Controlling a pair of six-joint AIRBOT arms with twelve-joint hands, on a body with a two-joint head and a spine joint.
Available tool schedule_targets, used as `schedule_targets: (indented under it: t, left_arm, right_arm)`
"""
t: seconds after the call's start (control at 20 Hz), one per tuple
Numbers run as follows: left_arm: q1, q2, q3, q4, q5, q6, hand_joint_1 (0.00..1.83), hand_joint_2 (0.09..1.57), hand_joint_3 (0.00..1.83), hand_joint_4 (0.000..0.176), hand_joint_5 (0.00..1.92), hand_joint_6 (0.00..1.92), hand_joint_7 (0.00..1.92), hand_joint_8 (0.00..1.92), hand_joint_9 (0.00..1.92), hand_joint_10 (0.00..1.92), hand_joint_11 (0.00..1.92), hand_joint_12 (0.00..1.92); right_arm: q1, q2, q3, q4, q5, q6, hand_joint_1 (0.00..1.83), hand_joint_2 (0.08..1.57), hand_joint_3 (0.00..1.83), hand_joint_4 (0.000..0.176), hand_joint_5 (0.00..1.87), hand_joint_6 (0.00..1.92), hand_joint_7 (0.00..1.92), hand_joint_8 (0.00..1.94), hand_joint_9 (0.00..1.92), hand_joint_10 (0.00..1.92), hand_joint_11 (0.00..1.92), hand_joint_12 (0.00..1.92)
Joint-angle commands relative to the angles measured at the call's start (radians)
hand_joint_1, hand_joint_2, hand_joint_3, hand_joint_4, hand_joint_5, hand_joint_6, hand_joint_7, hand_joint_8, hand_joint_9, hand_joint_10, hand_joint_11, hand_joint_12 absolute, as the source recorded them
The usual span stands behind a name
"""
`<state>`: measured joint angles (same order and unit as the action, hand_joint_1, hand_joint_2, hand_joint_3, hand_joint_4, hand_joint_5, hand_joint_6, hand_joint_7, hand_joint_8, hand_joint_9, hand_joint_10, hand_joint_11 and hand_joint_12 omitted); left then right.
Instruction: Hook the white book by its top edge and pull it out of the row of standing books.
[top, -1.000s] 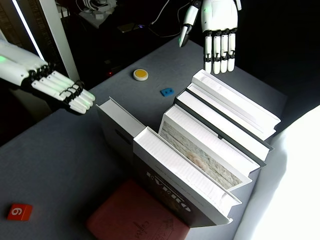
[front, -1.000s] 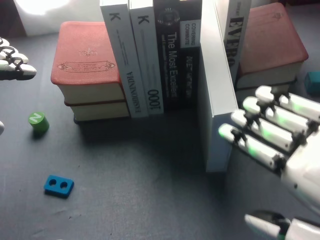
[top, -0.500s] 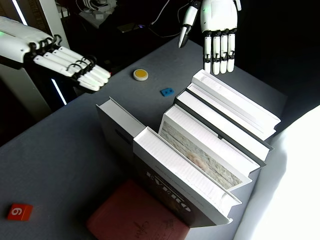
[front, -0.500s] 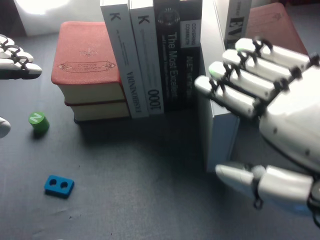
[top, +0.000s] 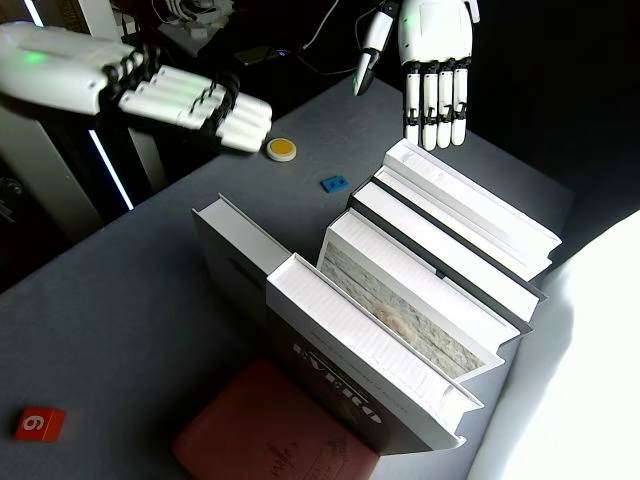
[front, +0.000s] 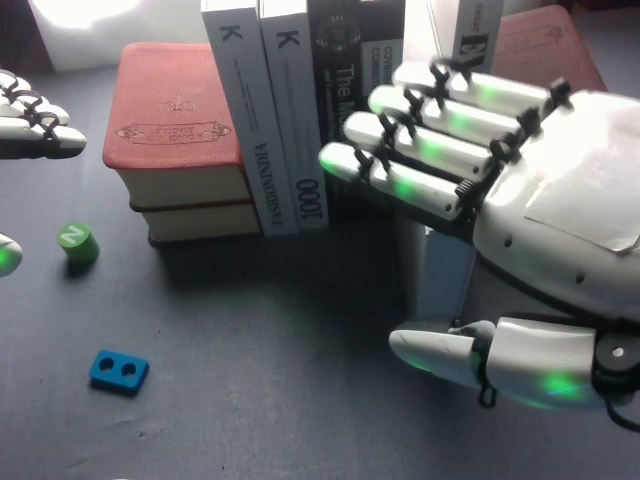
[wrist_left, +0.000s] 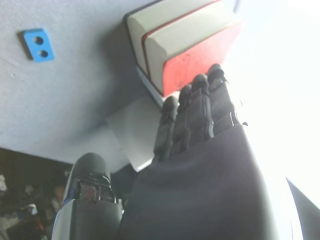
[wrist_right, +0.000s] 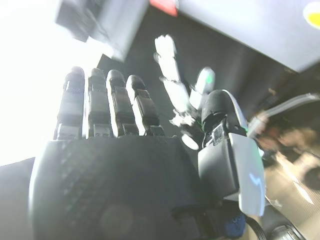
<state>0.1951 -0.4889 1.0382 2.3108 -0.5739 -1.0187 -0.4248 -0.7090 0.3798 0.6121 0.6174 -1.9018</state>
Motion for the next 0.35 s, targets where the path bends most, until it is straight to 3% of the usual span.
schedule_targets:
  t: [0.0, 0.3]
  left_arm:
    - [-0.01, -0.001, 0.006, -0.038, 0.052, -0.001, 0.0, 1.23, 0.0, 0.0, 0.03, 0.0, 0.0, 0.0, 0.0, 0.0, 0.0, 0.0]
    - [-0.01, -0.002, 0.008, -0.037, 0.054, -0.001, 0.0, 1.23, 0.0, 0.0, 0.03, 0.0, 0.0, 0.0, 0.0, 0.0, 0.0, 0.0]
  right_arm:
    - [0.015, 0.015, 0.002, -0.04, 0.089, 0.036, 0.0, 1.24, 0.0, 0.0, 0.05, 0.01, 0.01, 0.0, 0.0, 0.0, 0.0, 0.0]
    - [0.022, 0.041, 0.002, -0.04, 0.067, 0.156, 0.0, 1.24, 0.0, 0.0, 0.06, 0.01, 0.02, 0.01, 0.0, 0.0, 0.0, 0.0]
